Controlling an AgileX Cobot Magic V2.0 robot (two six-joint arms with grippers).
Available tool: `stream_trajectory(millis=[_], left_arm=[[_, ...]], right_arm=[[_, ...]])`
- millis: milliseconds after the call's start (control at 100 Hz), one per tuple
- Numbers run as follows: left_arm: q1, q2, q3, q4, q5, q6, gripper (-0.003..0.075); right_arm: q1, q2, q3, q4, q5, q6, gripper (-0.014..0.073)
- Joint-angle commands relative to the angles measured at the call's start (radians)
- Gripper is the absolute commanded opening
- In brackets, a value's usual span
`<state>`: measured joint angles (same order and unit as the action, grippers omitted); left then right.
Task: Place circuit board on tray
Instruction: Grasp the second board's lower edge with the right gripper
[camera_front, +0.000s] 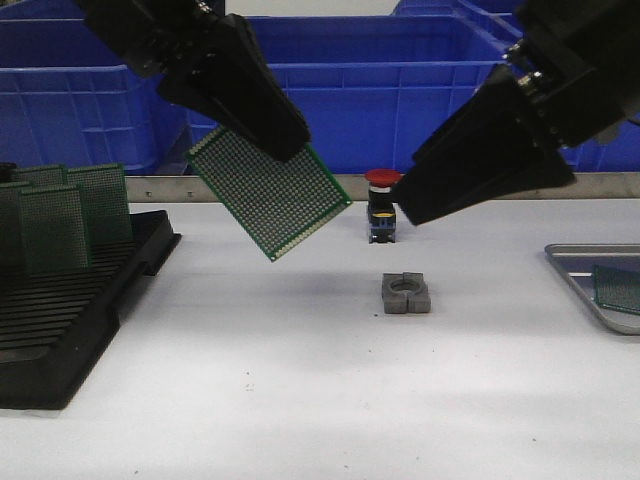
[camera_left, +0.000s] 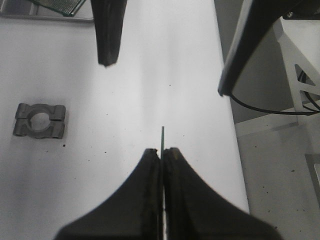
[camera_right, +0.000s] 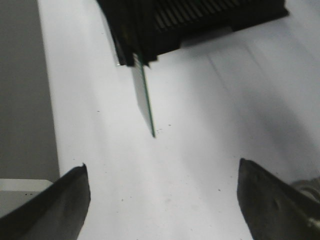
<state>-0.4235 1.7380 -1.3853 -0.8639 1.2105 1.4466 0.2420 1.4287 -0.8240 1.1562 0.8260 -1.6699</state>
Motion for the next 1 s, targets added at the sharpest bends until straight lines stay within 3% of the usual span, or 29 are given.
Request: stream_trajectory(millis=[0,340,580,670,890,990], left_arm=[[-0.02,-0.039,-0.03,-0.066,0.067,-0.011,-0.002],[-0.02,-0.039,-0.03,-0.138,0.067,-0.011,-0.002],[-0.02,-0.039,-0.03,-0.173,0.067,-0.011,-0.002],[-0.02,-0.039,-0.03,-0.173,0.067,-0.011,-0.002],[-0.02,-0.039,-0.03,-0.173,0.06,-0.011,-0.002],[-0.02,-0.039,-0.03,-0.171,0.047,-0.011,-0.002]], right_arm=[[0.042,-0.037,-0.03,0.039,0.018,-0.036,0.0608],[0.097,-0.018,-0.03,0.222,-0.045,-0.036,0.0608],[0.097,0.048,-0.03,0.228,-0.046,-0.036,0.0583],[0.097,0.05,-0.03,0.235,-0.043,-0.036,0.0463],[0.097,0.05,-0.03,0.279,-0.019,-0.036,0.0025],[0.097,0.05,-0.03,0.279,-0.019,-0.036,-0.0071]])
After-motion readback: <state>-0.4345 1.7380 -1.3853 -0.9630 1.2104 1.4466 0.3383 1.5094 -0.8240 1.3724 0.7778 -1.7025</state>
